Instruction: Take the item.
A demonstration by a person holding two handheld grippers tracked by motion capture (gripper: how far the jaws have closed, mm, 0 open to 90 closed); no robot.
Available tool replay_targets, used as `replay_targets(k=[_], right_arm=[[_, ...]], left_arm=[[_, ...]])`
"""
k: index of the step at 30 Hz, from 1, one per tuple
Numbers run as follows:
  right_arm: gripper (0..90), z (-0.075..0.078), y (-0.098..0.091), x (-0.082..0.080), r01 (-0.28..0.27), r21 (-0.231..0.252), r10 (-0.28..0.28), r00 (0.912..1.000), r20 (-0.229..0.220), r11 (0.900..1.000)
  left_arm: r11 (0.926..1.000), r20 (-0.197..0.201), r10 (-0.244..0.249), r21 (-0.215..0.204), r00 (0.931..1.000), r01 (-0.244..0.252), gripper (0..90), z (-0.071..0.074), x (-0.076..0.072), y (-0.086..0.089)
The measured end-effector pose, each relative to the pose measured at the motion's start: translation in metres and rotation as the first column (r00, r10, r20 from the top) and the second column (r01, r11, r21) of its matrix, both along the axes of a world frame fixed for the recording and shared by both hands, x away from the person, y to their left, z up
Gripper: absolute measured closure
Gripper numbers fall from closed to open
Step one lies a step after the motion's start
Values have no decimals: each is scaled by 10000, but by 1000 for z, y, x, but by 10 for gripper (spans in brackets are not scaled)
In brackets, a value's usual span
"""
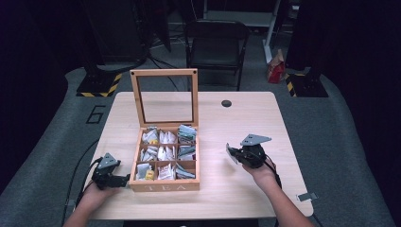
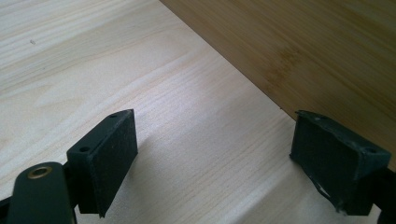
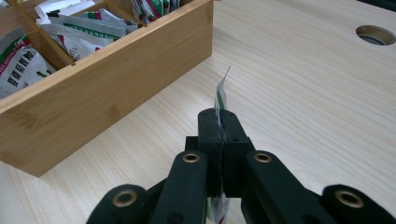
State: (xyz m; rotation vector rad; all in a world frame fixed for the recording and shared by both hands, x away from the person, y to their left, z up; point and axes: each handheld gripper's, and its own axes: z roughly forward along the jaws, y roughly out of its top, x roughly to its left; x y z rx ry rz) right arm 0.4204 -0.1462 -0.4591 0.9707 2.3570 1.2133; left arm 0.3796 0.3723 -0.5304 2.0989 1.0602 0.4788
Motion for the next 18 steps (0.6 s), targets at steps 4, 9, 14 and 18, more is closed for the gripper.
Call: replay_targets(k=[4, 9, 14, 18], right_arm=[[895, -3, -1, 0, 27, -86, -26, 10000, 58, 10000], [894, -8, -3, 0, 81, -142, -81, 10000, 2, 9999], [894, -12, -5, 0, 208, -178, -209, 9998, -73, 9996], [893, -15, -4, 0, 226, -249, -228, 9997, -88, 9994]], left_arm=[[10000, -2, 2, -3, 10000, -2, 141, 0, 0, 0], [10000, -2, 6, -10, 10000, -6, 141, 0, 0, 0], [10000, -1, 1, 1, 10000, -1, 141, 0, 0, 0], [10000, 7, 14, -16, 10000, -14, 141, 0, 0, 0]])
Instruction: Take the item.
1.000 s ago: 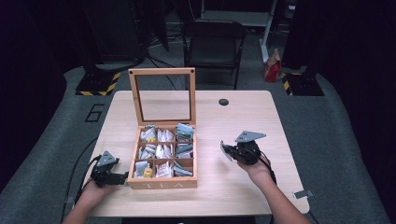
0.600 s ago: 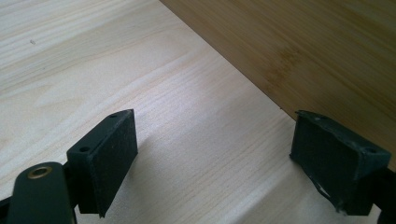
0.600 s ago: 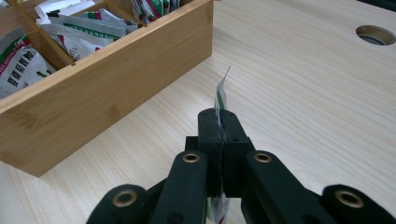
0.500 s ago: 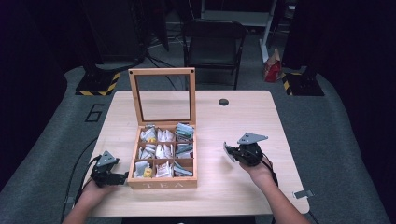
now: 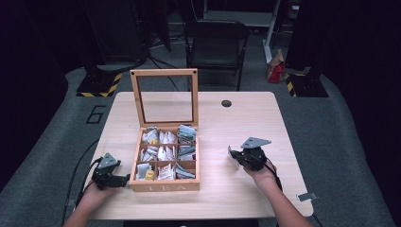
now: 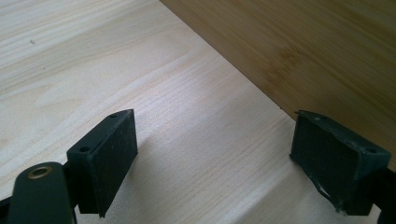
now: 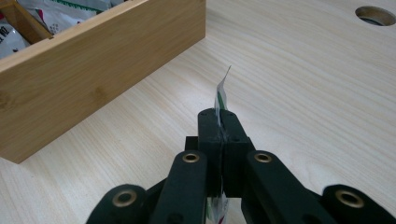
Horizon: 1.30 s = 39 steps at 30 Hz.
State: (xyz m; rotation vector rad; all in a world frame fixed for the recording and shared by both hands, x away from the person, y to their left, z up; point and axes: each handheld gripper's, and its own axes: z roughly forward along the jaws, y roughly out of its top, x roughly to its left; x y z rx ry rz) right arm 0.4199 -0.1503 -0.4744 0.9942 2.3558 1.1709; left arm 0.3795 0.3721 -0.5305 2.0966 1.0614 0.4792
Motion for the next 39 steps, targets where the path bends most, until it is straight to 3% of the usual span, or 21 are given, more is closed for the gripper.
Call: replay_targets(k=[14, 19, 30, 32, 39], right_arm=[[889, -11, 7, -3, -393, -345, 389, 9992, -126, 9986], [876, -14, 9, -3, -391, -91, 388, 9987, -333, 9992], [834, -24, 16, -4, -623, -137, 612, 9957, -702, 9980], [805, -26, 18, -4, -719, -316, 692, 9946, -777, 9969], [722, -30, 17, -3, -759, -179, 739, 9927, -953, 9970]], left_arm=[[10000, 31, 1, -66, 10000, -1, 150, 0, 0, 0], [10000, 32, 2, -69, 10000, -2, 150, 0, 0, -1], [10000, 30, 0, -65, 10000, 0, 150, 0, 0, 0], [10000, 30, 0, -66, 10000, 0, 150, 0, 0, 0], [10000, 27, 1, -67, 10000, -1, 150, 0, 0, 0]])
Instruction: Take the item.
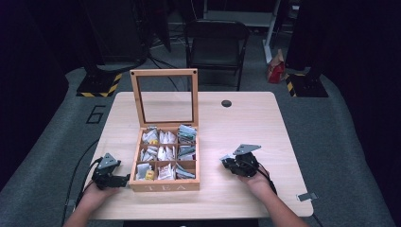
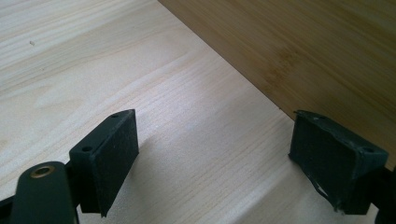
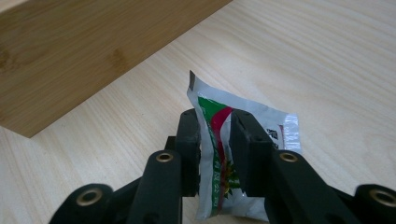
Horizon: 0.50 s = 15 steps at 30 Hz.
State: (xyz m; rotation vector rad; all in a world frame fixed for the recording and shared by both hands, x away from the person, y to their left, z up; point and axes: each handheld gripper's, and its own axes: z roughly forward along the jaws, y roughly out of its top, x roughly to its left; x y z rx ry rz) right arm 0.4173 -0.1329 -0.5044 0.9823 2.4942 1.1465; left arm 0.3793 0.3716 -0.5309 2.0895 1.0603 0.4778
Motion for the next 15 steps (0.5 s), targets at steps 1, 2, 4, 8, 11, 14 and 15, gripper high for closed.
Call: replay_targets(k=[1, 2, 4, 8, 11, 14, 15], right_arm=[[713, 0, 1, -1, 45, -35, -45, 10000, -1, 10000], [698, 0, 1, 0, -64, -73, 64, 10000, -7, 10000], [679, 0, 2, -1, 11, -21, -11, 10000, -77, 10000], [600, -3, 5, -1, -25, -64, 23, 9996, -282, 10000], [562, -1, 5, -1, -61, 40, 62, 9999, -137, 10000], [523, 1, 6, -1, 4, 154, 0, 9997, -248, 9999], [511, 1, 6, -1, 41, 210, -35, 9996, -297, 9998]], left_arm=[[10000, 1, -1, -1, 10000, 1, 150, 0, 0, 0], [10000, 1, -3, 1, 10000, 3, 150, 0, 0, 0], [10000, 4, -1, 0, 10000, 1, 150, 0, 0, 0], [10000, 2, -1, -1, 10000, 1, 150, 0, 0, 0], [10000, 1, -1, -1, 10000, 1, 150, 0, 0, 0], [10000, -1, 0, 0, 10000, 0, 150, 0, 0, 0], [10000, 2, -3, 5, 10000, 3, 150, 0, 0, 0]])
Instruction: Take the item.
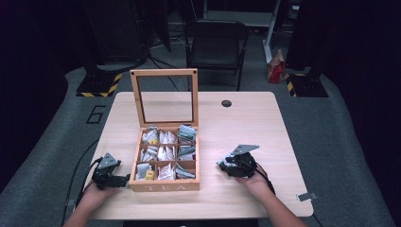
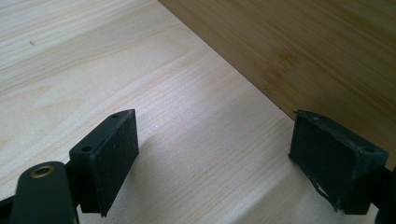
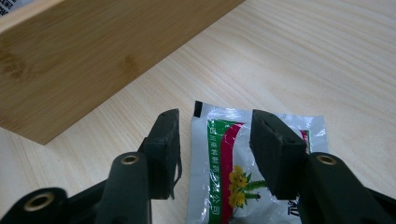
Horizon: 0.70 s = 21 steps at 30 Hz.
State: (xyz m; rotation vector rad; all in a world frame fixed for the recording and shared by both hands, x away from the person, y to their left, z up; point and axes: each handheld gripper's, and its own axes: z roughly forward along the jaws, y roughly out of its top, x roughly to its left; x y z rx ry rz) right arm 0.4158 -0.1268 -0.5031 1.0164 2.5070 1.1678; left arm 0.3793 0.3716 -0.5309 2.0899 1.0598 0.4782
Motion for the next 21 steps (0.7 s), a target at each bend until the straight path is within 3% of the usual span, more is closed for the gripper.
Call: replay_targets(k=[8, 21], right_arm=[[425, 12, -1, 0, 220, 401, -226, 9996, 155, 9990], [423, 36, 0, 1, 142, 797, -195, 9976, 661, 9967]], left_arm=[[10000, -1, -2, -1, 10000, 2, 150, 0, 0, 0], [10000, -4, 3, -4, 10000, -3, 150, 0, 0, 0]])
